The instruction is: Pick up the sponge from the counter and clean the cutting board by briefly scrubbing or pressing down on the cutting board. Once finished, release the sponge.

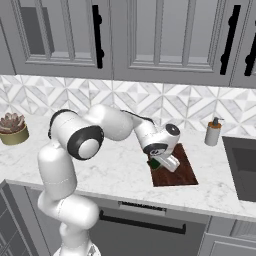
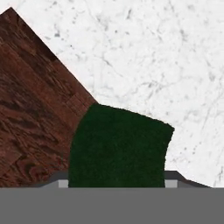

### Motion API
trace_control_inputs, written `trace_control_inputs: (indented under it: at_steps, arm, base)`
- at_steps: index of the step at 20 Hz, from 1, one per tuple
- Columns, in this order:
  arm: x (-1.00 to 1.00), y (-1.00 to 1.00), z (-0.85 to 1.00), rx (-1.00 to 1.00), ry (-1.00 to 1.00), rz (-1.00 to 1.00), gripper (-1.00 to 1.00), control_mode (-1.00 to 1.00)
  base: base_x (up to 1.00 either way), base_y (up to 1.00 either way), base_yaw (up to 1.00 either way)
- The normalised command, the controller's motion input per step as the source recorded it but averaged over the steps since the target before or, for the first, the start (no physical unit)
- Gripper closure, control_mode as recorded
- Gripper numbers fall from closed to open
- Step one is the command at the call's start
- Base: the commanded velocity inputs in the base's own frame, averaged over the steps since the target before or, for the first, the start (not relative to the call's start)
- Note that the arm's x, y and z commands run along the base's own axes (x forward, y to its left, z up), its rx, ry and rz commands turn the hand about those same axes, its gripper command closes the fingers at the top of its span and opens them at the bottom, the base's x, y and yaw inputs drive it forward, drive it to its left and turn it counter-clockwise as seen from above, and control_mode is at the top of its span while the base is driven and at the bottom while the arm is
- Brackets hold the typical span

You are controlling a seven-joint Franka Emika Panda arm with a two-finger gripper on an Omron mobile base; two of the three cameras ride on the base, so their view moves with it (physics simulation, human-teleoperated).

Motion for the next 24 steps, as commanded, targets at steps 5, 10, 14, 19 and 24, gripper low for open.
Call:
trace_control_inputs:
  at_steps: [5,10,14,19,24]
  arm:
    - [0.67,0.0,0.0,0.0,-0.01,0.05,1.0,-1.0]
    - [0.64,0.0,0.0,0.0,0.0,0.08,1.0,-1.0]
    - [0.57,0.0,0.0,0.0,-0.01,0.08,1.0,-1.0]
    - [0.56,0.0,-0.04,0.0,-0.03,0.09,1.0,-1.0]
    - [0.47,0.0,-0.12,0.0,-0.05,0.11,1.0,-1.0]
  base:
    - [0.0,0.0,0.0]
    - [0.0,0.0,0.0]
    - [0.0,0.0,0.0]
    - [0.0,0.0,0.0]
    - [0.0,0.0,0.0]
